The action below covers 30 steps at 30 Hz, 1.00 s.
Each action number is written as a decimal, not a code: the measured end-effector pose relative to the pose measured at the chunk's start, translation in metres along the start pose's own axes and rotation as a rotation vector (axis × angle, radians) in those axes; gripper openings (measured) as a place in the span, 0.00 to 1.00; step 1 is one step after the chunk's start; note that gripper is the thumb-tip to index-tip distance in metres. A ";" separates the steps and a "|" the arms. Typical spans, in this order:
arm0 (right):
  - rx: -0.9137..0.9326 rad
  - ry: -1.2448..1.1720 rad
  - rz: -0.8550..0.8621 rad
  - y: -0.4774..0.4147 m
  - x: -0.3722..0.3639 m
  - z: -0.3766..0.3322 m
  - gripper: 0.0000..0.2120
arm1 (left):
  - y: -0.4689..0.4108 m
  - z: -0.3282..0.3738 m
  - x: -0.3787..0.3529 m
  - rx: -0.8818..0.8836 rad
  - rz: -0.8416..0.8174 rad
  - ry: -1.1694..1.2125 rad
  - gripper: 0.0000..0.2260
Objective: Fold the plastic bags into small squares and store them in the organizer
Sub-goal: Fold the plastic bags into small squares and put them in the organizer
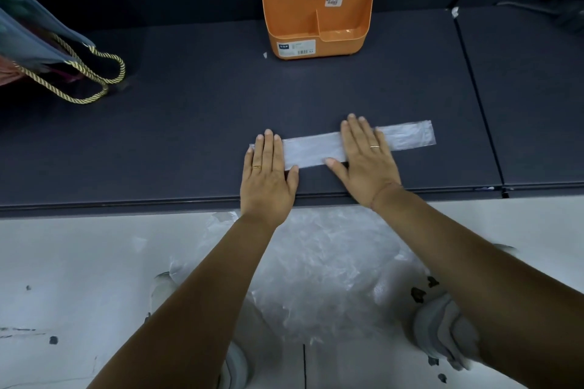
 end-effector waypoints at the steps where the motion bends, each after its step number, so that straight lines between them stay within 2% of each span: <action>1: -0.044 -0.008 -0.007 0.002 0.001 0.015 0.42 | 0.000 0.001 0.001 0.006 -0.018 -0.007 0.32; 5: -0.204 -0.051 -0.025 0.013 0.008 0.076 0.37 | 0.001 -0.001 0.002 0.014 -0.050 -0.038 0.34; 8: -0.258 -0.096 -0.003 0.022 0.010 0.107 0.34 | 0.001 -0.001 0.002 0.008 -0.032 -0.030 0.34; 12: -0.227 -0.296 0.212 0.024 0.023 0.119 0.26 | -0.001 -0.001 0.007 0.024 -0.047 -0.035 0.35; 14: -0.254 -0.364 0.259 0.019 0.032 0.118 0.23 | -0.001 0.009 0.013 0.030 -0.006 -0.023 0.34; 16: -0.295 -0.411 0.218 0.012 0.040 0.118 0.22 | 0.001 0.027 0.014 0.003 0.013 0.057 0.35; 19: -0.363 -0.552 0.150 0.007 0.049 0.117 0.17 | 0.007 0.049 0.005 0.038 -0.070 0.169 0.39; 24: -0.336 -0.632 0.133 0.008 0.053 0.112 0.08 | 0.005 0.048 -0.001 0.116 -0.080 0.099 0.40; 26: -0.299 -0.764 0.128 0.009 0.057 0.109 0.03 | 0.002 0.042 0.001 0.095 -0.086 0.068 0.40; 28: -0.276 -0.972 0.086 0.009 0.059 0.108 0.08 | -0.001 0.033 0.003 0.051 -0.090 0.030 0.40; 30: -0.269 -1.268 0.001 0.012 0.058 0.105 0.08 | -0.003 0.024 0.005 -0.007 -0.109 -0.002 0.39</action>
Point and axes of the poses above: each hand's wrist, its own y-axis away from the middle knuckle, its own x-axis out of the back of the hand, z = x × y, the point moved 2 cm from there along -y, towards the middle knuckle, and after that the axes turned 13 degrees about -z, right-handed, at the moved point
